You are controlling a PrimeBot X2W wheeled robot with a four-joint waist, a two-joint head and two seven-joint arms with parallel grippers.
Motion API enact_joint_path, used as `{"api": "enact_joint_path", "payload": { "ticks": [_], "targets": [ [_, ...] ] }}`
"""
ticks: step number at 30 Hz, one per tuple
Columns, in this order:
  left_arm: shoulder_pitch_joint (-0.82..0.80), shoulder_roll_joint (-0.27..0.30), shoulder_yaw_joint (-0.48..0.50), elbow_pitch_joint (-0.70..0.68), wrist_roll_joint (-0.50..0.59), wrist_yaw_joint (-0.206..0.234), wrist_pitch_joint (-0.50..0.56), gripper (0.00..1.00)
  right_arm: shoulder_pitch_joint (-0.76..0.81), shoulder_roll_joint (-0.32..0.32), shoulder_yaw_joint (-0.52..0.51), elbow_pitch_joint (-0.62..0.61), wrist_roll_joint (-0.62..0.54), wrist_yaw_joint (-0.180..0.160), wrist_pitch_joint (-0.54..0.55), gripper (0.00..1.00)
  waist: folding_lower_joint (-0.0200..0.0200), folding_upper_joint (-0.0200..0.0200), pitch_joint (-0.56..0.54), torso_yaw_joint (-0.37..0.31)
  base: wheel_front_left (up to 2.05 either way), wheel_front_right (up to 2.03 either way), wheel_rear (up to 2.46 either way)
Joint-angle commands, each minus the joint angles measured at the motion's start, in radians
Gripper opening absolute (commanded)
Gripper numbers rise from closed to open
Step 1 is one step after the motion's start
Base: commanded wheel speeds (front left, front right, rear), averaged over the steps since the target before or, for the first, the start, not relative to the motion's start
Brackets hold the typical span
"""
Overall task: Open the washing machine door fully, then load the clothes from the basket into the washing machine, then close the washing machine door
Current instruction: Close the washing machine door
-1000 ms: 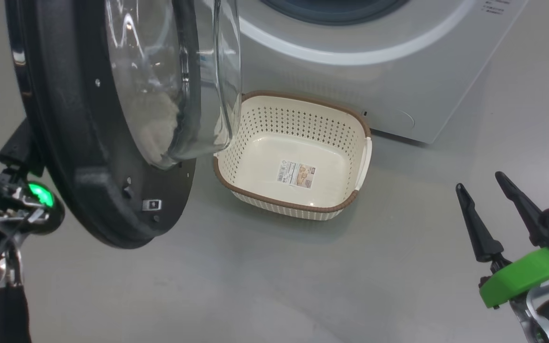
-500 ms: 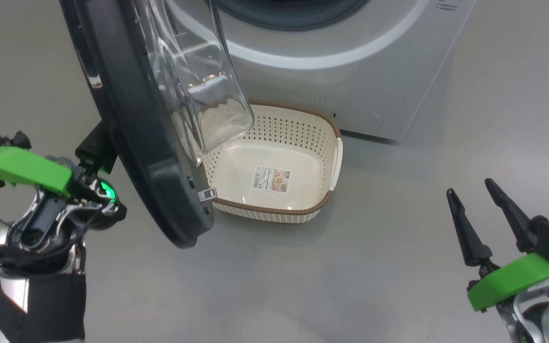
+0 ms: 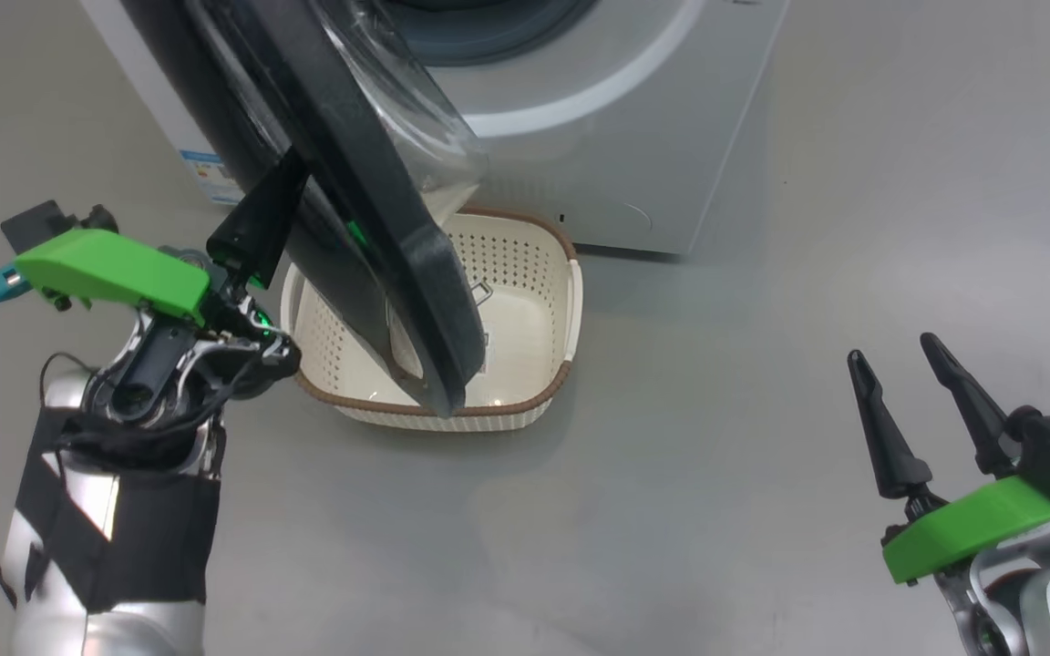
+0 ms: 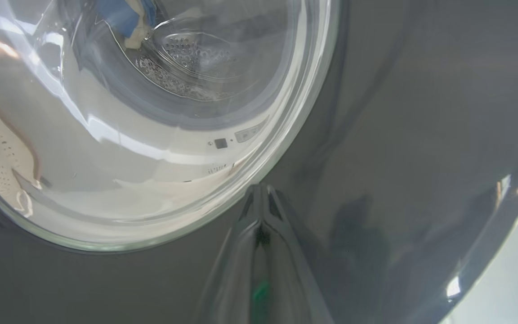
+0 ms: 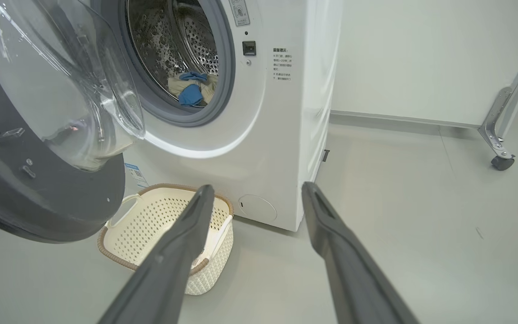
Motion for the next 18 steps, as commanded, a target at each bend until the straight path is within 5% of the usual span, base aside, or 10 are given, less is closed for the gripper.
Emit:
{"api": "enact_joint_path", "payload": {
  "ticks": [1,18],
  "targets": [
    [-0.057,0.011,0.012,-0.029,-0.005,-0.008,-0.007,0.00,-0.035,-0.003,0.021,-0.025,0.004,0.004,-0.014,1.00,0.0000,0.0000,0.004,-0.032,0.00,0.00,0.00],
    [-0.147,0.044,0.019,0.098,0.007,-0.008,-0.118,0.00,-0.069,0.022,0.056,0.033,0.026,0.004,-0.058,1.00,0.0000,0.0000,0.010,-0.256,0.00,0.00,0.00]
  ]
}}
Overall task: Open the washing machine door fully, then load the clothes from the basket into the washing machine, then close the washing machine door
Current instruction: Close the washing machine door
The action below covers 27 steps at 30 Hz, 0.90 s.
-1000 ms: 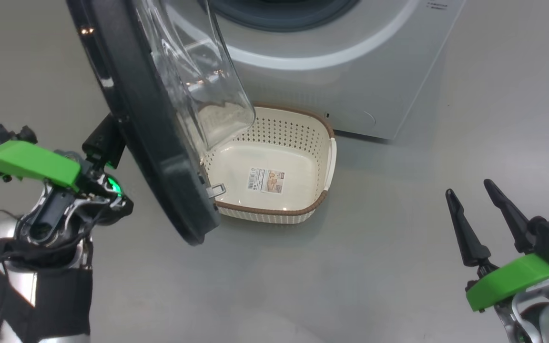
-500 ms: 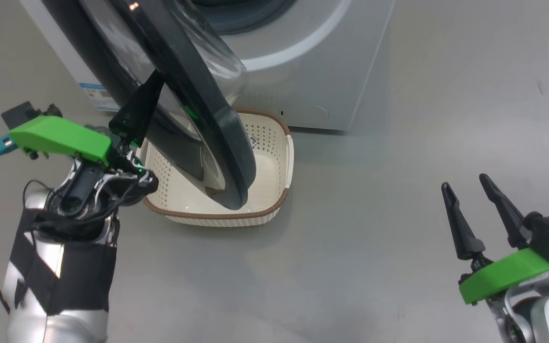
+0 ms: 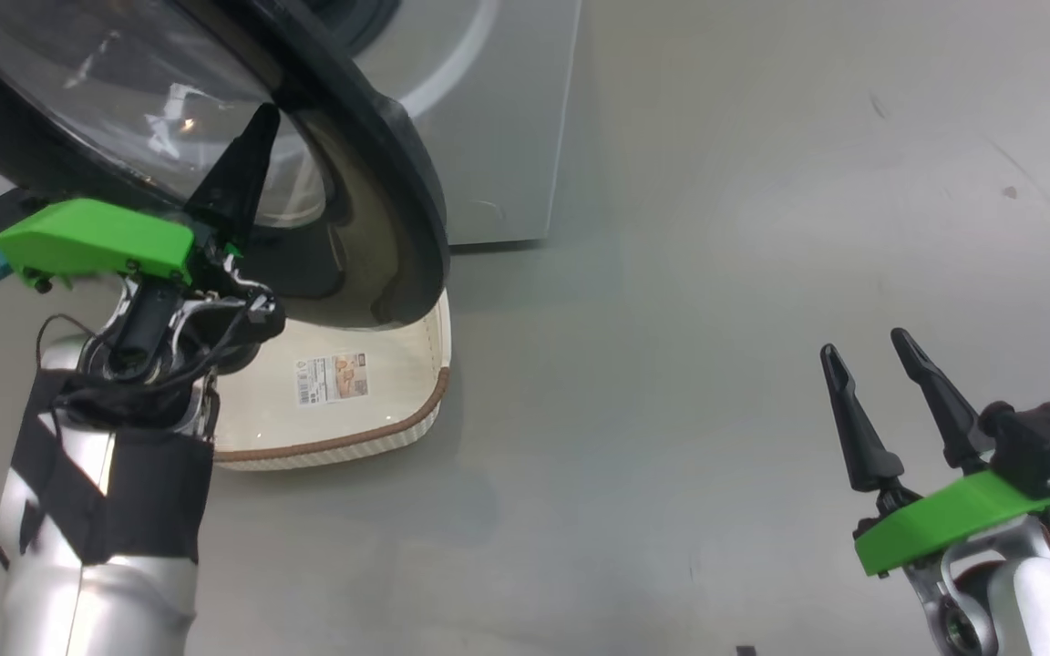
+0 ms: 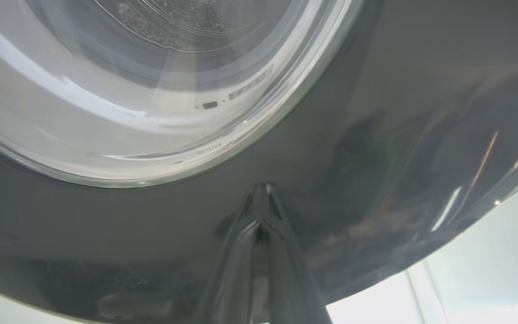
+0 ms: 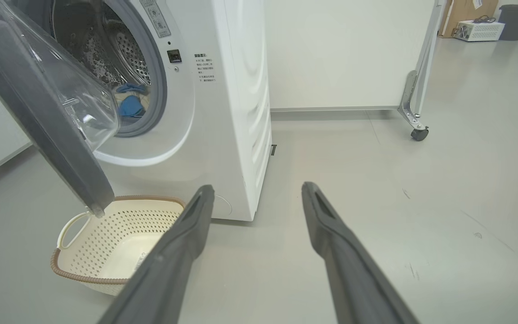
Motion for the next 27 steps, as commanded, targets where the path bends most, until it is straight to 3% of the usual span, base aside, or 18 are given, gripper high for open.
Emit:
{"api": "enact_joint_path", "payload": {
  "ticks": [1,9,18,27],
  "targets": [
    [-0.063,0.038,0.028,-0.026,0.007,-0.008,-0.013,0.00,-0.039,-0.002,0.025,-0.024,0.009,0.004,-0.017,1.00,0.0000,0.0000,0.003,-0.037,0.00,0.00,0.00],
    [-0.106,0.074,0.050,0.036,0.014,-0.008,-0.082,0.00,-0.058,0.002,0.043,0.002,0.020,0.004,-0.034,1.00,0.0000,0.0000,0.008,-0.121,0.00,0.00,0.00],
    [-0.147,0.095,0.053,0.090,0.015,-0.008,-0.145,0.00,-0.070,0.004,0.063,0.030,0.027,0.004,-0.048,1.00,0.0000,0.0000,0.002,-0.170,0.00,0.00,0.00],
    [-0.115,0.102,0.038,0.065,-0.001,-0.008,-0.170,0.00,-0.073,0.004,0.050,0.050,0.034,0.004,-0.063,1.00,0.0000,0.0000,-0.011,-0.163,0.00,0.00,0.00]
  ]
}}
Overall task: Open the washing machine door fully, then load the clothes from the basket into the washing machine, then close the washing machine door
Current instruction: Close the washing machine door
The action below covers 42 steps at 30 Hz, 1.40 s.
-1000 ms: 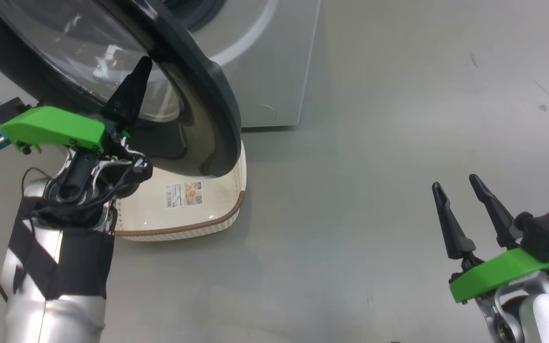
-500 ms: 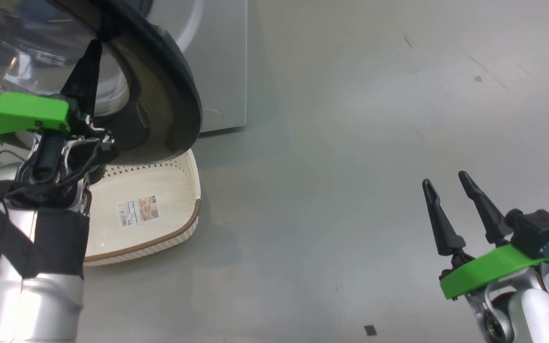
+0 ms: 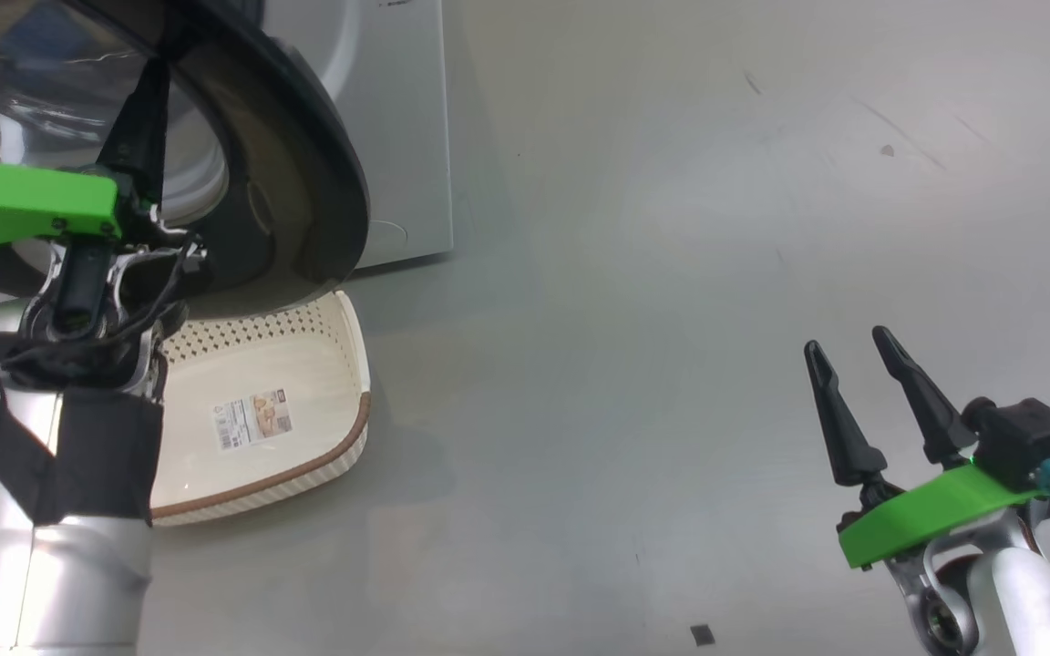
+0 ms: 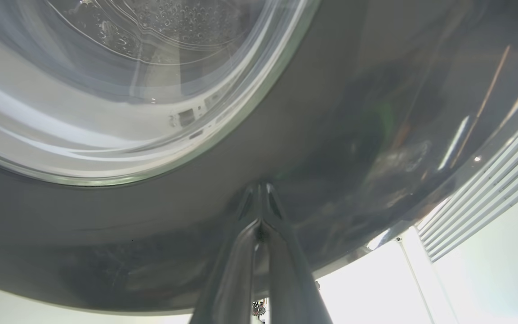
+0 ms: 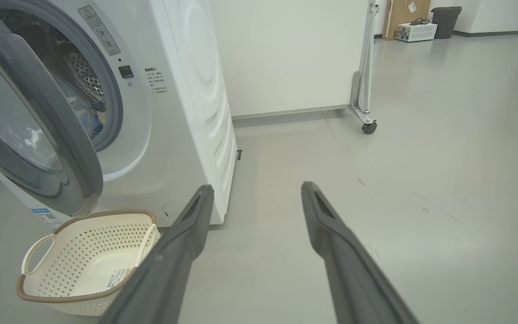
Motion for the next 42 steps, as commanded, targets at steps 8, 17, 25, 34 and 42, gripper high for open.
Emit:
{"api": "enact_joint_path", "payload": {
  "ticks": [8,17,25,34,42],
  "targets": [
    [0.085,0.027,0.010,-0.117,-0.007,-0.007,-0.038,0.00,-0.026,-0.004,-0.021,-0.021,-0.012,0.004,-0.016,1.00,0.0000,0.0000,-0.035,0.065,0.00,0.00,0.00],
    [0.201,0.018,-0.031,-0.200,0.015,-0.007,-0.084,0.43,-0.017,-0.004,-0.049,-0.029,-0.032,0.004,-0.010,1.00,0.0000,0.0000,-0.067,0.147,0.00,0.00,0.00],
    [0.304,0.043,-0.094,-0.247,0.120,-0.007,-0.199,1.00,0.003,-0.004,-0.071,-0.040,-0.049,0.004,0.003,1.00,0.0000,0.0000,-0.106,0.202,0.00,0.00,0.00],
    [0.406,0.100,-0.180,-0.216,0.401,0.001,-0.345,1.00,0.039,-0.005,-0.093,-0.058,-0.064,0.004,0.018,1.00,0.0000,0.0000,-0.154,0.241,0.00,0.00,0.00],
    [0.501,0.139,-0.240,-0.257,0.751,0.132,-0.365,1.00,0.079,-0.005,-0.097,-0.083,-0.075,0.004,0.036,1.00,0.0000,0.0000,-0.187,0.262,0.00,0.00,0.00]
  ]
}}
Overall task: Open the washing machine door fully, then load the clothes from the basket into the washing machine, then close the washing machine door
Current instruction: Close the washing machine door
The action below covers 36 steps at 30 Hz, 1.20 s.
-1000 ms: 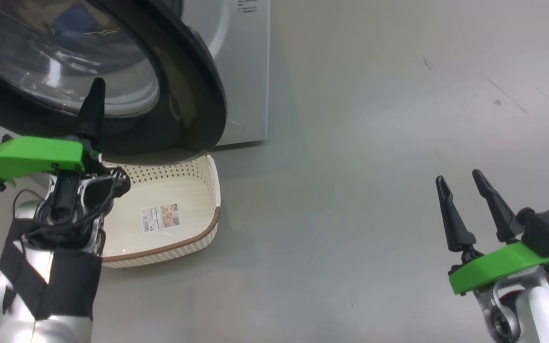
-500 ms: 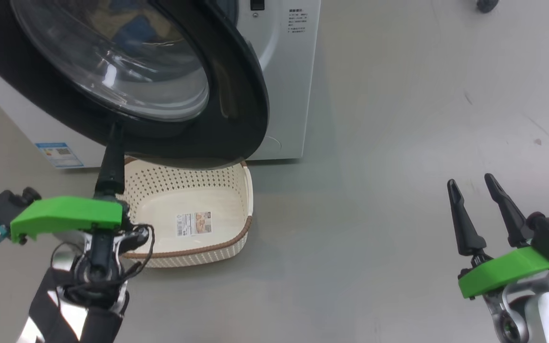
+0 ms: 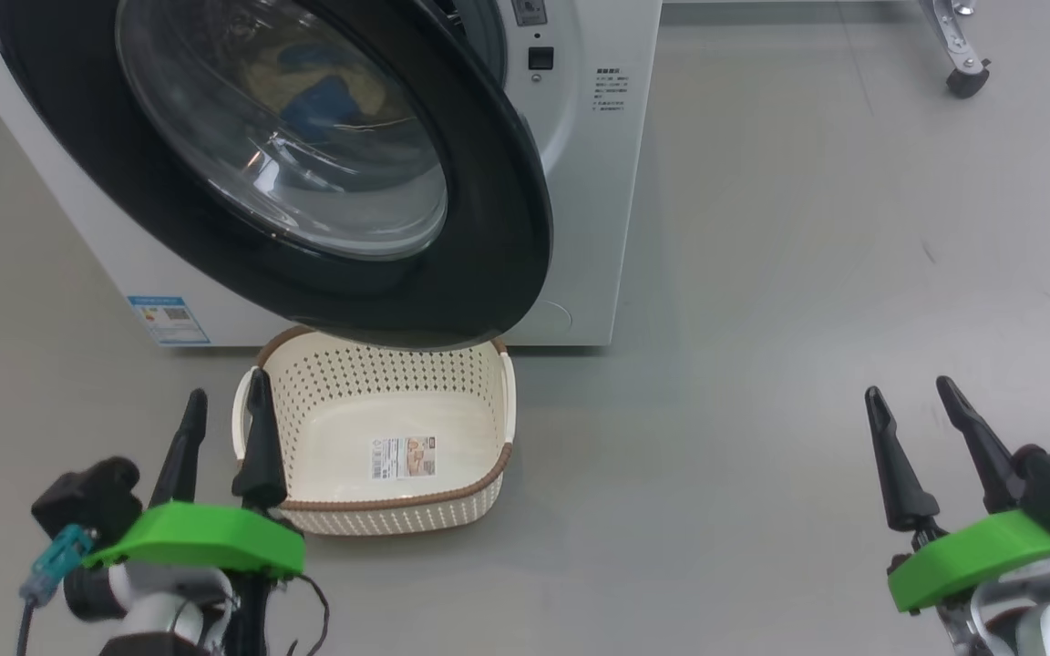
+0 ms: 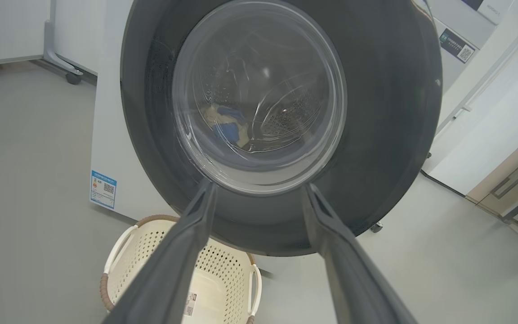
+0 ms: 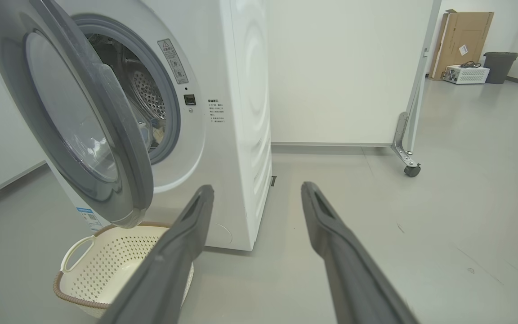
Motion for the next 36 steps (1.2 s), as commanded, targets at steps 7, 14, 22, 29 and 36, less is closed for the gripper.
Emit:
{"api": "enact_joint_path", "payload": {
  "ticks": [7,14,22,29,36],
  "targets": [
    [0.076,0.069,0.032,-0.096,0.209,0.101,-0.014,1.00,0.038,-0.008,0.007,-0.052,-0.012,0.004,0.014,1.00,0.0000,-0.0001,-0.027,0.008,0.00,0.00,0.00],
    [0.137,0.100,0.023,-0.113,0.294,0.138,-0.014,1.00,0.076,-0.008,-0.004,-0.072,-0.012,0.004,0.030,1.00,0.0000,-0.0001,-0.040,0.009,0.00,0.00,0.00],
    [0.150,0.102,0.017,-0.105,0.302,0.140,-0.014,1.00,0.088,-0.008,-0.004,-0.089,-0.018,0.004,0.046,1.00,0.0000,-0.0001,-0.052,0.009,0.00,0.00,0.00],
    [0.147,0.096,0.018,-0.100,0.297,0.137,-0.014,1.00,0.087,-0.008,-0.006,-0.095,-0.020,0.004,0.050,1.00,0.0000,-0.0001,-0.052,0.007,0.00,0.00,0.00],
    [0.142,0.095,0.021,-0.093,0.301,0.136,-0.014,1.00,0.085,-0.008,-0.007,-0.099,-0.019,0.004,0.053,1.00,0.0000,-0.0001,-0.051,0.004,0.00,0.00,0.00]
  ]
}}
